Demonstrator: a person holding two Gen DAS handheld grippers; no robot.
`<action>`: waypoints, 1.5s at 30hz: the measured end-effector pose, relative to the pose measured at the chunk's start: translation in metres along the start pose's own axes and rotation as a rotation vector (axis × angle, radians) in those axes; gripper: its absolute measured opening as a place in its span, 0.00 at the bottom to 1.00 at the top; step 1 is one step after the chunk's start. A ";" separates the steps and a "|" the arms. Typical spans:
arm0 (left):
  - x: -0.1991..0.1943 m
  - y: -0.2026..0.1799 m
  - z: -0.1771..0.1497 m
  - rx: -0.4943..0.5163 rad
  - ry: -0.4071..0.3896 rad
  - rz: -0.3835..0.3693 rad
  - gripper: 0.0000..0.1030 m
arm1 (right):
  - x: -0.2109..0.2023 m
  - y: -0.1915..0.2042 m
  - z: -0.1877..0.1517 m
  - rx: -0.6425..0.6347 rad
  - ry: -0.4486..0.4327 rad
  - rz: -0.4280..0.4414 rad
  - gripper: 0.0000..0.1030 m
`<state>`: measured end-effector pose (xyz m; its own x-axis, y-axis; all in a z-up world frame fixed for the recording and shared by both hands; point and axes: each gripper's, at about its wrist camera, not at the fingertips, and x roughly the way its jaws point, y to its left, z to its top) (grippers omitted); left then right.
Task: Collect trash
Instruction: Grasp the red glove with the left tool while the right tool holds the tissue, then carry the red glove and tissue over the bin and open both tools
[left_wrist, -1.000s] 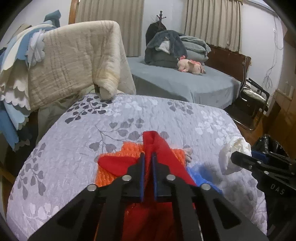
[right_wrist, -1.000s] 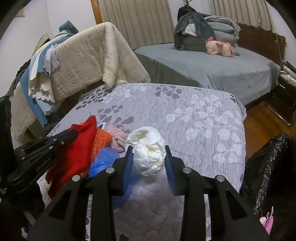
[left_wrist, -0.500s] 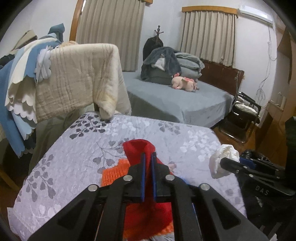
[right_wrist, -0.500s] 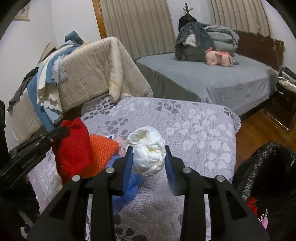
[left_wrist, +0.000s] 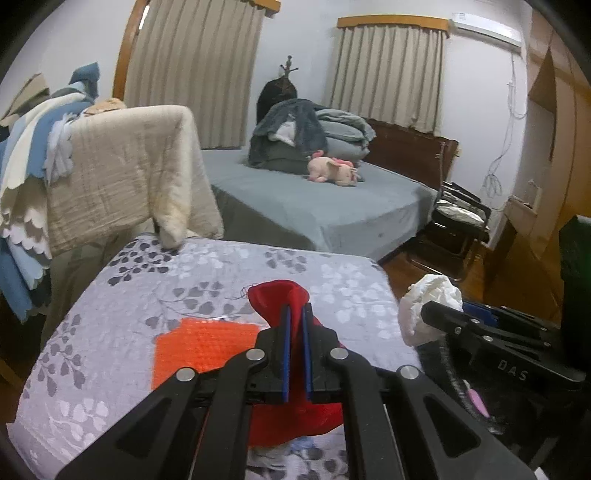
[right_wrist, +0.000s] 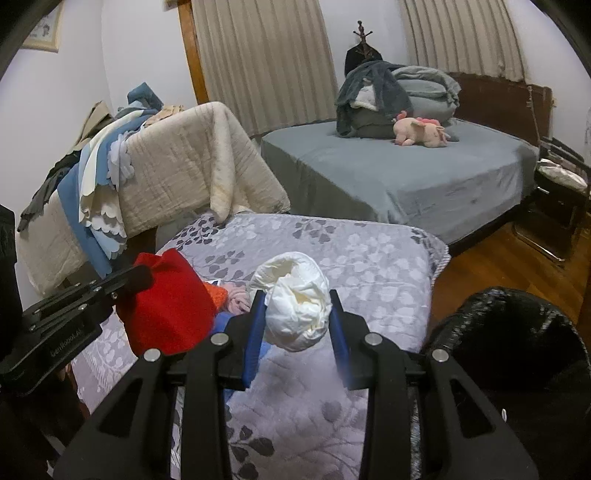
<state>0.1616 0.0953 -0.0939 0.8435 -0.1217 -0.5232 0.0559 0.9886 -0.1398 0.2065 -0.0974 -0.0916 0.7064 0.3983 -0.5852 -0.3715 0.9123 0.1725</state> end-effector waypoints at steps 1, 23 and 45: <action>-0.001 -0.005 0.000 0.004 0.000 -0.008 0.05 | -0.005 -0.003 0.000 0.005 -0.003 -0.003 0.31; 0.011 -0.130 0.004 0.108 0.017 -0.229 0.05 | -0.096 -0.101 -0.020 0.101 -0.062 -0.199 0.31; 0.059 -0.258 -0.001 0.212 0.067 -0.408 0.05 | -0.151 -0.193 -0.059 0.197 -0.068 -0.408 0.31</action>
<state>0.1968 -0.1673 -0.0892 0.6942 -0.5028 -0.5150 0.4898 0.8543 -0.1737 0.1358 -0.3392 -0.0832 0.8115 0.0024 -0.5843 0.0618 0.9940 0.0900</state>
